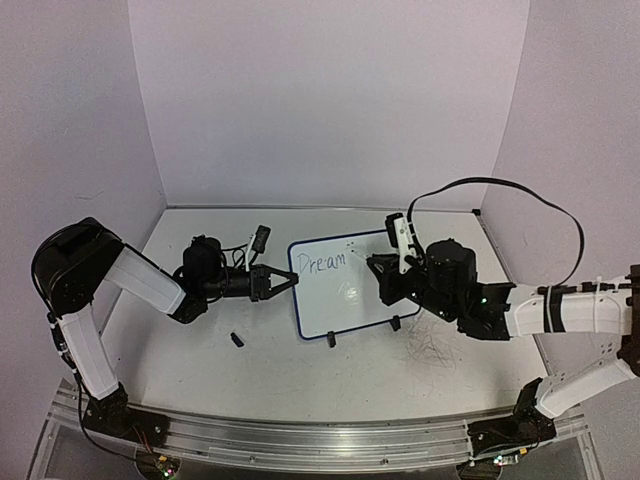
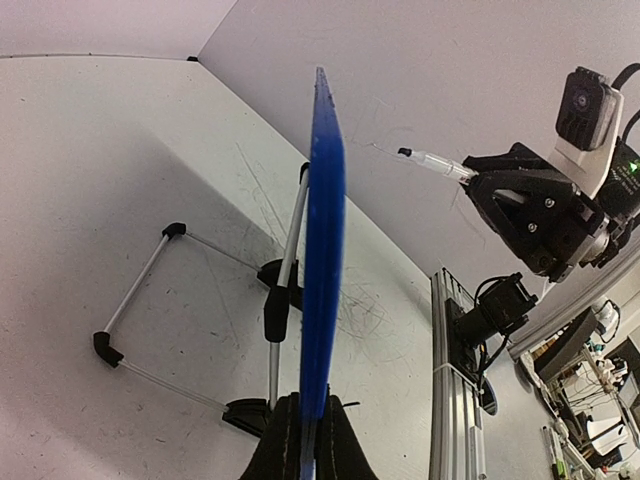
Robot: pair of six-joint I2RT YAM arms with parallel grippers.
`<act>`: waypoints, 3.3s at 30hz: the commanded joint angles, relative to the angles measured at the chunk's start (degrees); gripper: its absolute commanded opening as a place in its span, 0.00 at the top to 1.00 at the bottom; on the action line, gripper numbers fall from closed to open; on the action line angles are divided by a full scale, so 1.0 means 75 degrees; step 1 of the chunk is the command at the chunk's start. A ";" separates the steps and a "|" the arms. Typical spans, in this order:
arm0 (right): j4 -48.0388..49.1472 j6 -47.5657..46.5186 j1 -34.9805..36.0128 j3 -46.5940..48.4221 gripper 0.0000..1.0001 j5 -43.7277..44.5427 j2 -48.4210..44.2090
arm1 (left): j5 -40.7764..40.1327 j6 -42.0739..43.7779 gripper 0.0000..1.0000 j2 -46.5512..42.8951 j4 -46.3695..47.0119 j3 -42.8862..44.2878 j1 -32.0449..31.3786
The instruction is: Write a sentence on the whiteboard
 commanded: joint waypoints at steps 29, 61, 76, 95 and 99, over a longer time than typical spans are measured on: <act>0.0236 -0.1155 -0.0237 0.0004 1.00 0.0088 -0.0038 | -0.0133 -0.0089 1.00 -0.0169 0.0320 0.0017 -0.0051; 0.0880 -0.0575 -0.0018 0.0342 1.00 0.0738 0.0823 | -0.0162 0.0032 1.00 -0.0134 0.0211 0.0109 -0.0136; 0.0936 -0.0550 -0.0017 0.0458 1.00 0.0925 0.1019 | -0.0148 0.0038 1.00 -0.0205 0.0194 0.0038 -0.0135; 0.0710 -0.0513 -0.0022 0.0535 1.00 0.0618 0.1221 | -0.0125 0.0063 1.00 -0.0238 0.0151 0.0068 -0.0133; 0.0630 -0.0436 -0.0010 0.0481 1.00 0.0544 0.1241 | -0.0114 0.0062 1.00 -0.0227 0.0156 0.0085 -0.0137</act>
